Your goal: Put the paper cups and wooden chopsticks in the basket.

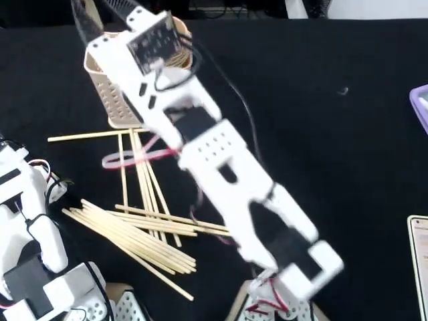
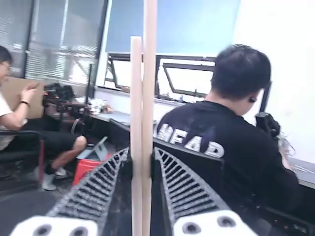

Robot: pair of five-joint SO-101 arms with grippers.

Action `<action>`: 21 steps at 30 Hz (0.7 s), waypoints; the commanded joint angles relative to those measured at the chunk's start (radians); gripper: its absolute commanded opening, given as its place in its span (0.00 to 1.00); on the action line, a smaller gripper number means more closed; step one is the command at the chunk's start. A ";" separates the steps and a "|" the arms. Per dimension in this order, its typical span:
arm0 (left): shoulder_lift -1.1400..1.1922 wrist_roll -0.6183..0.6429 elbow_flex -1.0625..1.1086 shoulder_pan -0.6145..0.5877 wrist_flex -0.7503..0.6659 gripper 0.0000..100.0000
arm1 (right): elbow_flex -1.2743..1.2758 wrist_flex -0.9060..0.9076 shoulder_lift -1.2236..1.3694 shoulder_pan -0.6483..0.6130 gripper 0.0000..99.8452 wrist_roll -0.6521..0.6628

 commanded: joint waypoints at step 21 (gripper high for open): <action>-0.017 0.003 0.015 -0.008 -0.009 0.18 | -0.404 0.413 0.414 0.084 0.11 -0.163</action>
